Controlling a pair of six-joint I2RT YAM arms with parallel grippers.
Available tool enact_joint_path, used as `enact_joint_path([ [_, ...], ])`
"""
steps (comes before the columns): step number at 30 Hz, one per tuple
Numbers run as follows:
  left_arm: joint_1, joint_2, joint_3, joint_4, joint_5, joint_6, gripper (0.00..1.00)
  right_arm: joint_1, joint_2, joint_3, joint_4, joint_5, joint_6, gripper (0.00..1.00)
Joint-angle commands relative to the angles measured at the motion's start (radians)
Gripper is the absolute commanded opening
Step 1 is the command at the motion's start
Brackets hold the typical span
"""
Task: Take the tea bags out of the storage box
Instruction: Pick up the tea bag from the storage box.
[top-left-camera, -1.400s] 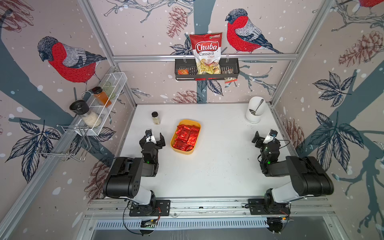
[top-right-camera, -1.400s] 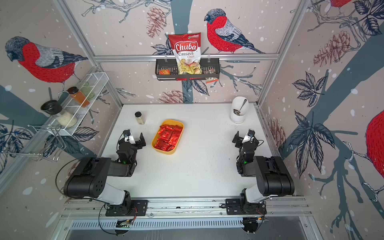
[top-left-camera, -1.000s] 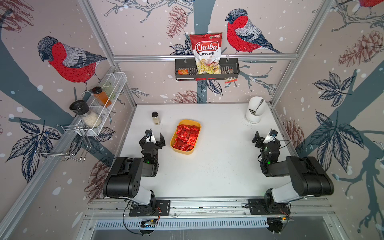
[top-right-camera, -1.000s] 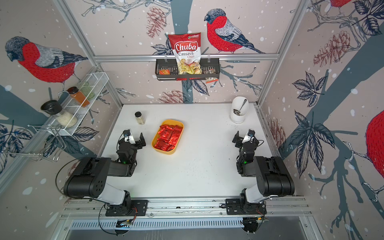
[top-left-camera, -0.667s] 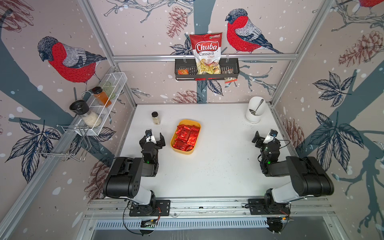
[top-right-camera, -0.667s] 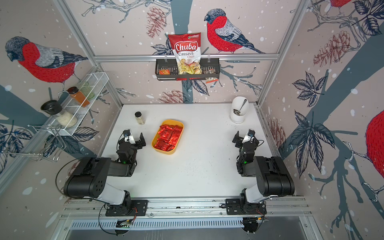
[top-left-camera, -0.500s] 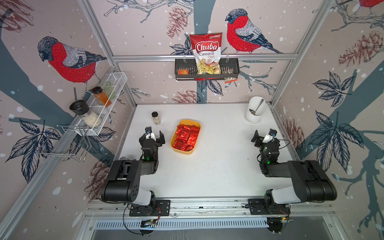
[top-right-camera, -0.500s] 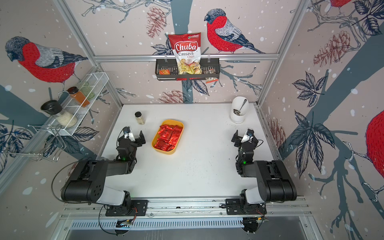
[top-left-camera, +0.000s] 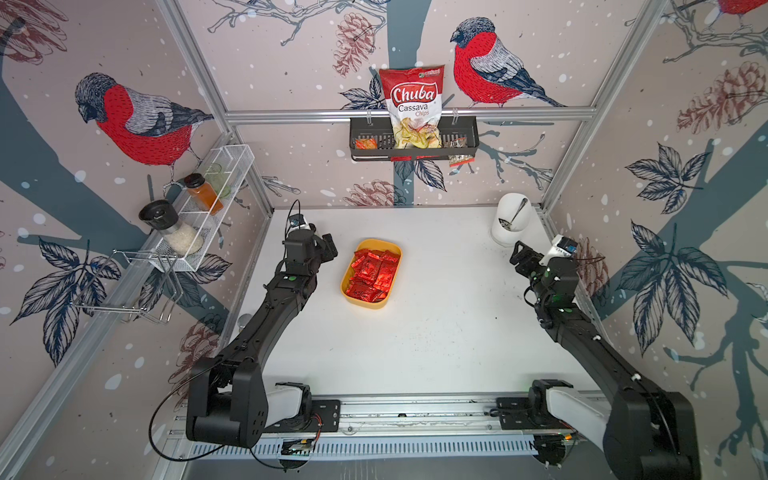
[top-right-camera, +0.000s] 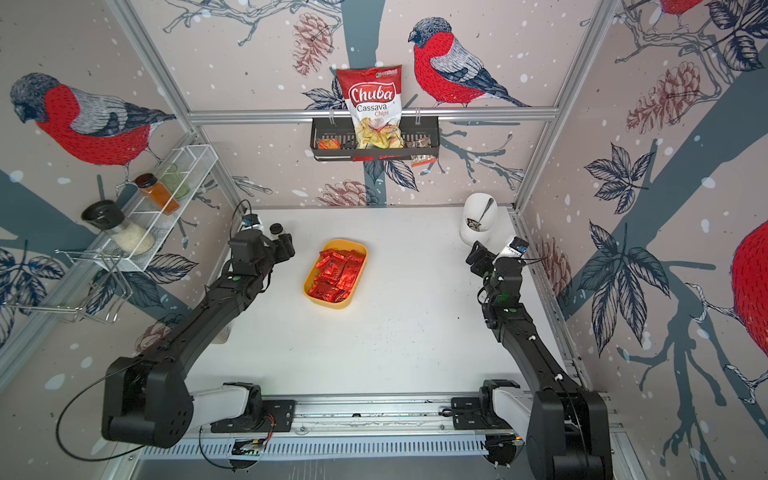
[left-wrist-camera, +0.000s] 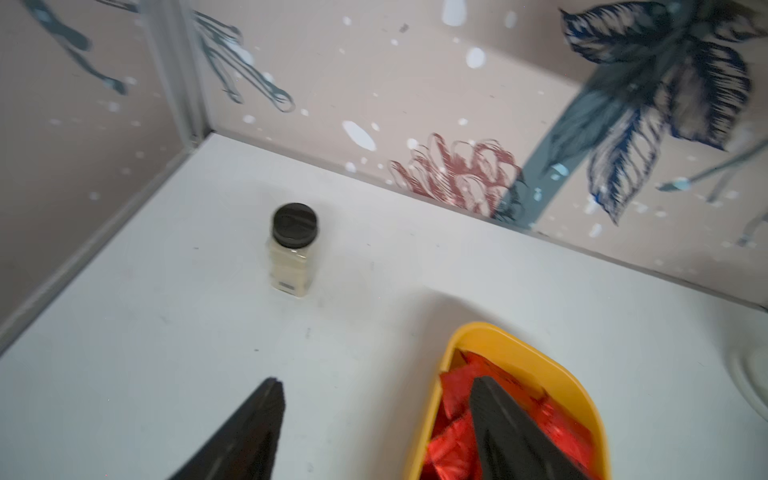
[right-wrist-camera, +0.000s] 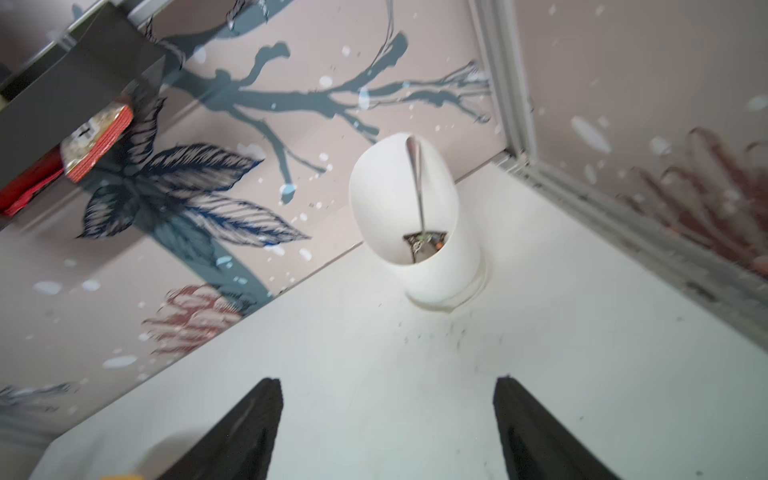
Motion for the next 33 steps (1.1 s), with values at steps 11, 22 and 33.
enact_joint_path([
  [11,-0.033,0.12,-0.019,-0.271,0.514,-0.03,0.59,0.438,0.107,0.145,-0.129,-0.178,0.055,0.76],
  [22,-0.033,0.156,-0.07,-0.179,0.566,-0.086,0.54,0.58,0.249,0.203,-0.116,-0.149,0.06,0.72],
  [33,-0.033,0.198,-0.136,-0.006,0.539,-0.191,0.52,0.58,0.252,0.218,-0.13,-0.139,0.052,0.71],
])
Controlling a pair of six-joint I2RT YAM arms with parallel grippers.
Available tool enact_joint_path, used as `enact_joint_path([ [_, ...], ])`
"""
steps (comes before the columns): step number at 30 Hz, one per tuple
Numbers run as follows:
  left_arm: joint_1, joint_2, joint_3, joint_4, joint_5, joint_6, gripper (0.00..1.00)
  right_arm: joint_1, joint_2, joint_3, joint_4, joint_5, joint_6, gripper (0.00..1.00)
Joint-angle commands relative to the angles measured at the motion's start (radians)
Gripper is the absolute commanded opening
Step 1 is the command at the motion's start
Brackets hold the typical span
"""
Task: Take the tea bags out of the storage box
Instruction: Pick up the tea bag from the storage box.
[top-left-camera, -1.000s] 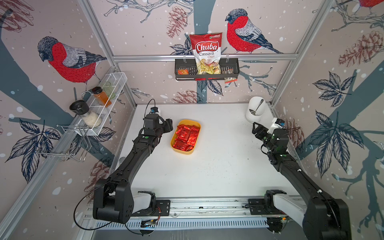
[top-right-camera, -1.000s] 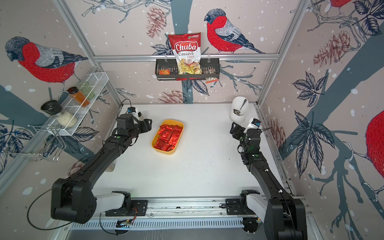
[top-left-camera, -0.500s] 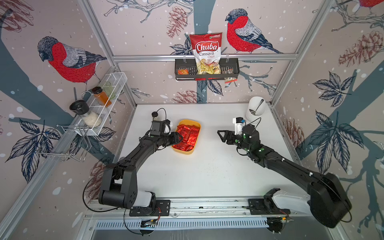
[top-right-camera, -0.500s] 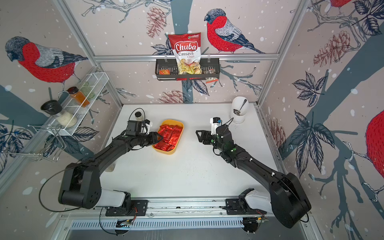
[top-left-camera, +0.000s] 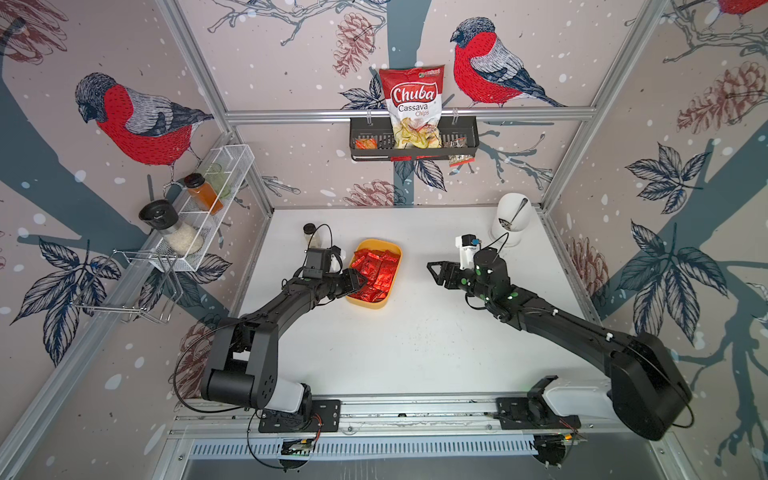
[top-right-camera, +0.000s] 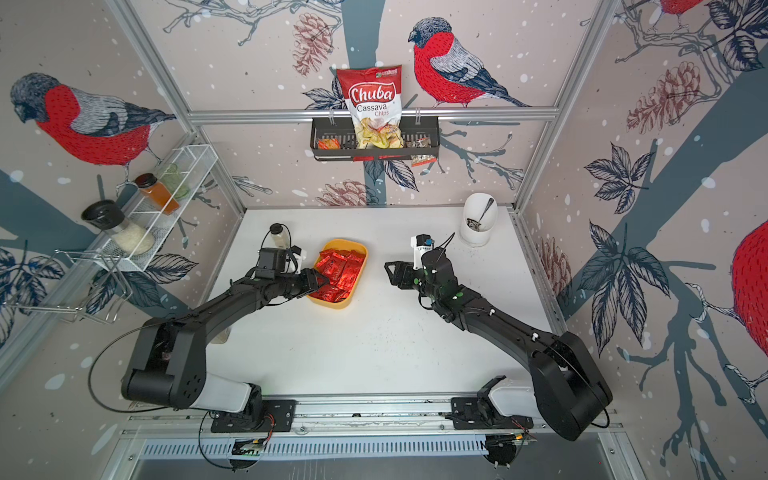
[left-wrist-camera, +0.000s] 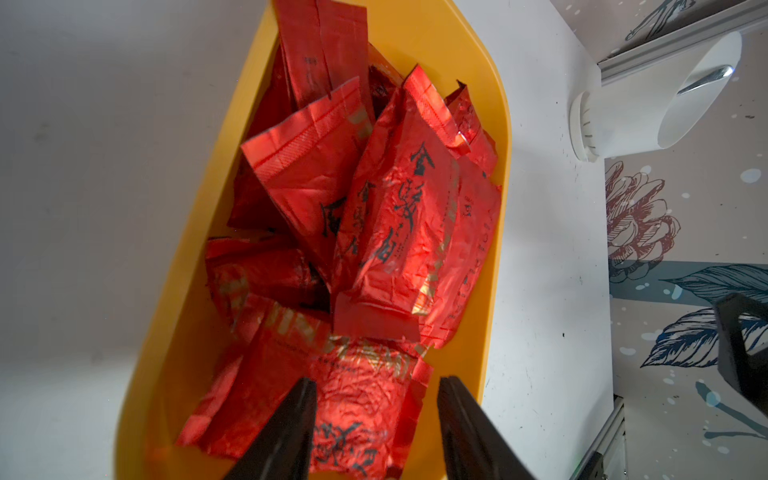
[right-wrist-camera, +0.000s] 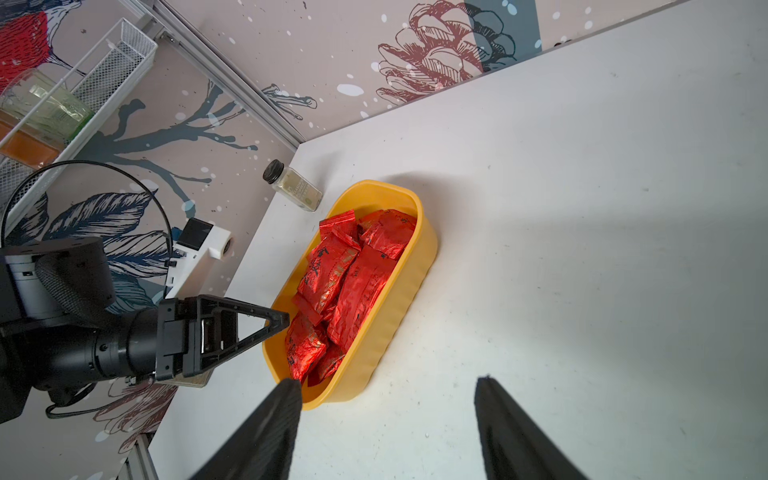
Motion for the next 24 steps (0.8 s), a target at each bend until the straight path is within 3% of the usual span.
enact_joint_path([
  [1,-0.003,0.013,-0.013,0.099,-0.004,-0.045,0.51,0.0,0.0,0.005,-0.003,0.016,-0.008,0.71],
  [24,-0.002,0.107,-0.032,0.278,0.022,-0.151,0.22,0.0,0.016,0.009,-0.014,0.01,-0.008,0.67],
])
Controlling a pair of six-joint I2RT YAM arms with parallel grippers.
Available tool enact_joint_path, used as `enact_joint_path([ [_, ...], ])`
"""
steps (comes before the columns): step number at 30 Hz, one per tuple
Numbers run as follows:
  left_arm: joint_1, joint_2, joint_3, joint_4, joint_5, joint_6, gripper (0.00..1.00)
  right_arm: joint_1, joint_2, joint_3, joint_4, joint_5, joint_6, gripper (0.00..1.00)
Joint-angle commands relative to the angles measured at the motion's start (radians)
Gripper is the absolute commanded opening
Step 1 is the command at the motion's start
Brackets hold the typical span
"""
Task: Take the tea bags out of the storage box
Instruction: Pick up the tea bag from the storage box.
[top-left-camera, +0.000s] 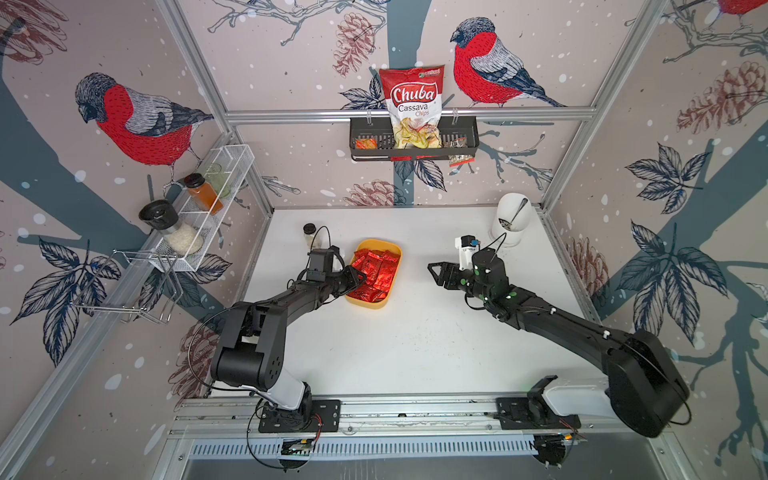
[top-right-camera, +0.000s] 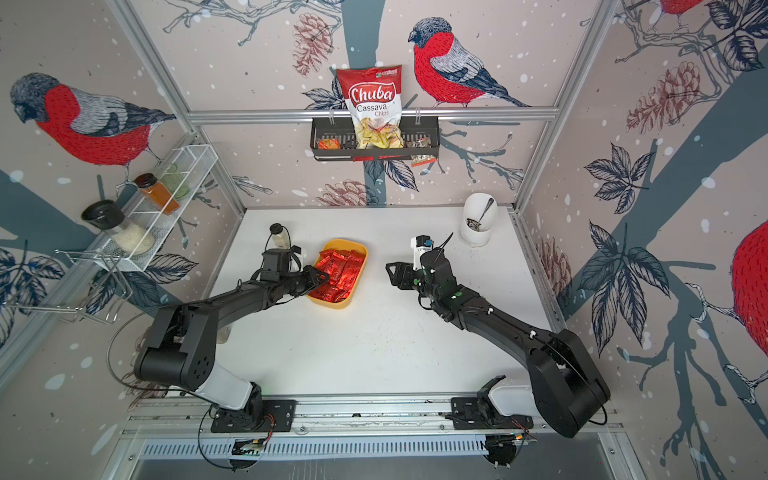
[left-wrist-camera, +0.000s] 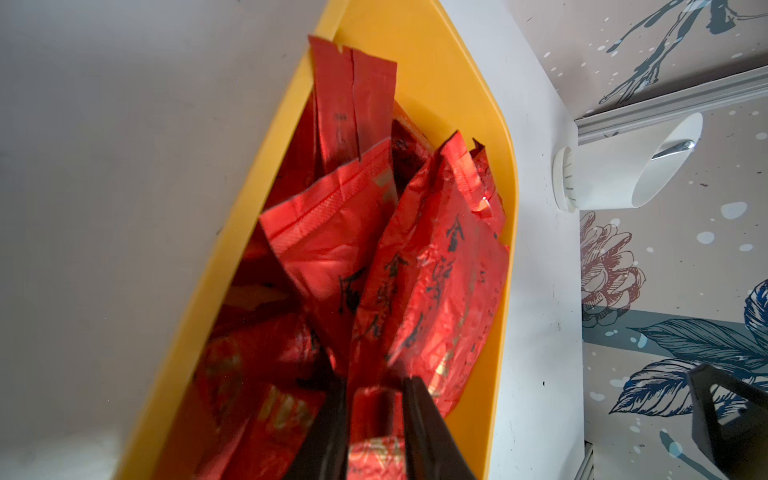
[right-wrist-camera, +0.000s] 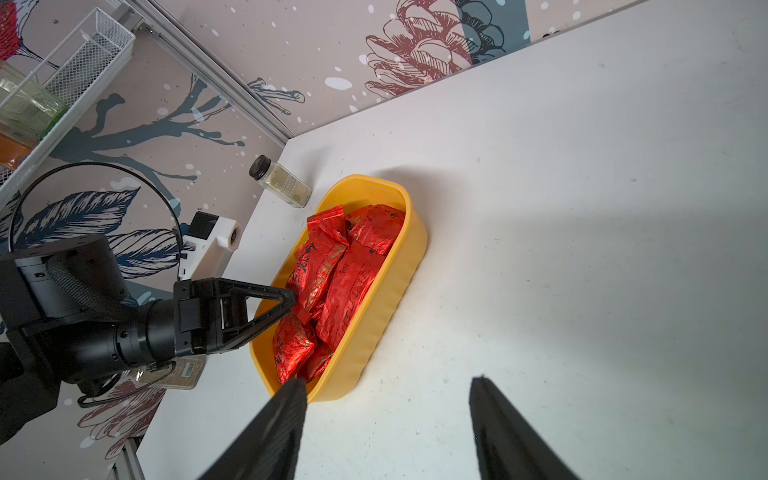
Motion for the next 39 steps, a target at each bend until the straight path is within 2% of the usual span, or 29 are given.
enact_joint_path([
  [1,-0.003,0.006,-0.002,0.053,0.019,-0.021,0.19,0.0,-0.001,0.007,-0.005,-0.001,-0.008,0.67],
  [7,-0.003,-0.011,0.003,0.046,0.031,-0.024,0.0,0.0,-0.006,0.003,-0.006,-0.001,-0.004,0.66],
  [16,-0.003,-0.142,0.01,-0.01,0.051,-0.048,0.0,0.002,-0.026,0.007,-0.002,-0.024,0.015,0.66],
  [22,-0.022,-0.218,0.007,0.03,0.087,-0.146,0.0,-0.024,-0.063,0.029,-0.051,-0.02,0.027,0.65],
  [25,-0.09,-0.242,0.01,0.067,0.022,-0.216,0.0,-0.078,-0.121,0.05,-0.125,-0.02,0.05,0.65],
  [30,-0.301,-0.239,-0.001,0.217,-0.213,-0.393,0.0,-0.231,-0.231,0.048,-0.214,-0.092,0.109,0.65],
  [34,-0.448,-0.114,0.062,0.329,-0.362,-0.497,0.0,-0.304,-0.353,0.034,-0.26,-0.093,0.121,0.66],
  [39,-0.571,0.125,0.243,0.396,-0.456,-0.58,0.0,-0.322,-0.467,0.04,-0.364,-0.045,0.121,0.67],
])
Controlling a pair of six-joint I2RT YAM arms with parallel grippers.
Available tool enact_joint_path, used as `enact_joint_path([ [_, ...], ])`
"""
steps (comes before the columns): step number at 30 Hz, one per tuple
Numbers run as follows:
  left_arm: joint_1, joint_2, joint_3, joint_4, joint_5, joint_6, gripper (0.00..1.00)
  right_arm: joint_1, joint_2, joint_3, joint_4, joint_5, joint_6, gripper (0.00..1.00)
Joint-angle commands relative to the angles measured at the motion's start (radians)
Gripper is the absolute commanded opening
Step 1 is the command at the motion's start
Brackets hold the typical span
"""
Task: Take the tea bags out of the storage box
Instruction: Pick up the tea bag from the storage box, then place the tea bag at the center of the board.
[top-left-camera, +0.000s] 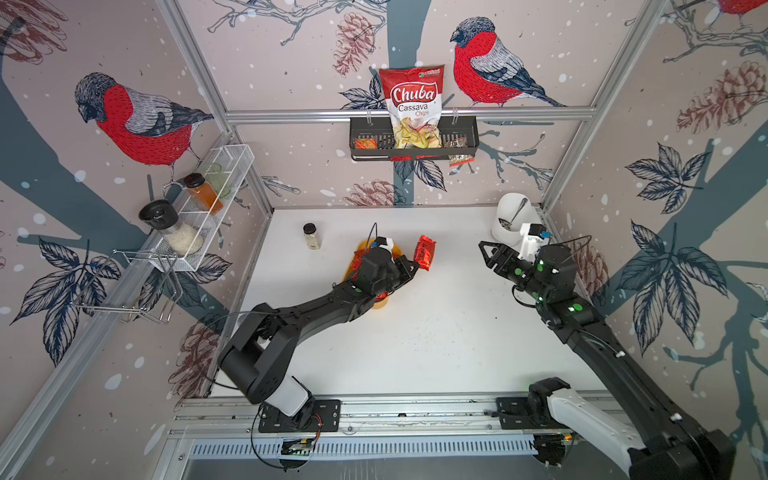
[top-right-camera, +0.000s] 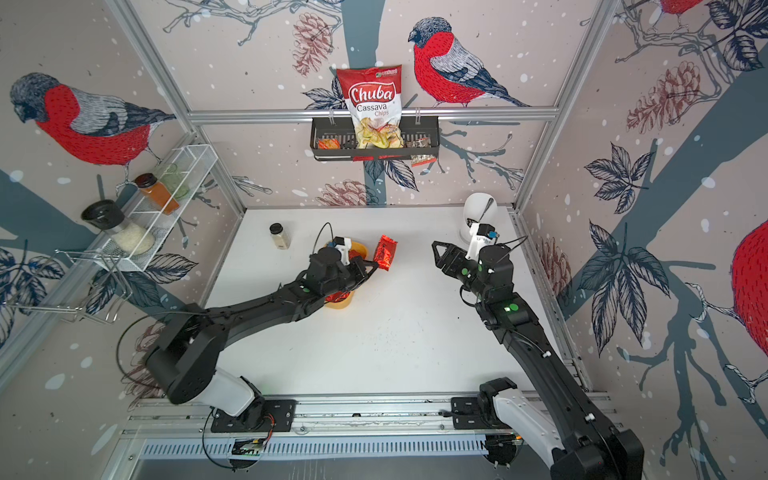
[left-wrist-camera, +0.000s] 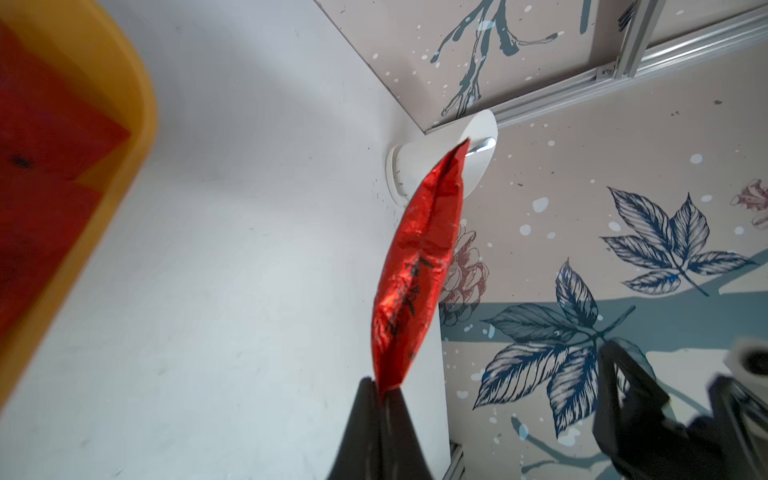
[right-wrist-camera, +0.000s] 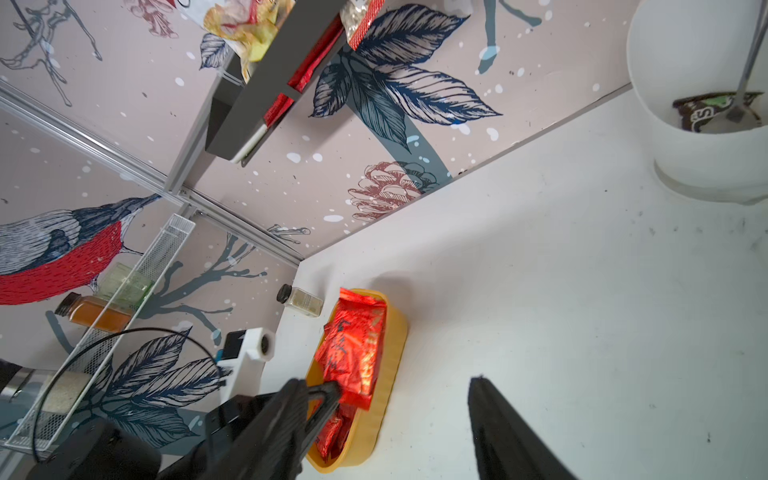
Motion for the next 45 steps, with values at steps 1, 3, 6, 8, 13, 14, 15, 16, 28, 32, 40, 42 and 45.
enact_joint_path([
  [1,-0.054,0.122,0.108,0.124,-0.115,-0.107,0.0,-0.007,-0.053,0.004,-0.097,0.029,0.012,0.67],
  [3,-0.083,0.22,0.179,0.158,-0.135,-0.143,0.0,-0.01,-0.083,0.001,-0.122,0.032,0.014,0.67],
  [6,-0.116,0.357,0.298,0.172,-0.166,-0.188,0.0,-0.012,-0.12,-0.004,-0.151,0.035,0.017,0.67],
  [8,-0.134,0.448,0.378,0.189,-0.172,-0.222,0.0,-0.012,-0.138,-0.007,-0.168,0.037,0.016,0.68],
  [13,-0.17,0.628,0.588,0.162,-0.175,-0.252,0.0,-0.017,-0.156,-0.015,-0.19,0.049,-0.001,0.68],
  [14,-0.177,0.659,0.628,0.156,-0.175,-0.255,0.0,-0.02,-0.156,-0.016,-0.193,0.048,-0.004,0.68],
  [15,-0.182,0.683,0.66,0.147,-0.175,-0.257,0.0,-0.022,-0.156,-0.019,-0.196,0.047,-0.007,0.68],
  [16,-0.186,0.708,0.69,0.143,-0.177,-0.262,0.0,-0.024,-0.156,-0.02,-0.198,0.048,-0.008,0.68],
  [28,-0.19,0.891,0.871,0.14,-0.185,-0.344,0.0,-0.048,-0.175,-0.041,-0.224,0.031,-0.012,0.68],
  [32,-0.19,0.918,0.887,0.141,-0.181,-0.379,0.0,-0.055,-0.186,-0.048,-0.233,0.035,-0.012,0.68],
  [40,-0.194,0.877,0.832,0.131,-0.186,-0.382,0.61,-0.06,-0.193,-0.056,-0.233,0.038,-0.006,0.7],
  [42,-0.198,0.842,0.775,0.153,-0.197,-0.382,0.67,-0.061,-0.191,-0.058,-0.228,0.038,0.0,0.72],
  [45,-0.204,0.773,0.656,0.211,-0.206,-0.392,0.67,-0.061,-0.188,-0.062,-0.218,0.038,0.009,0.73],
])
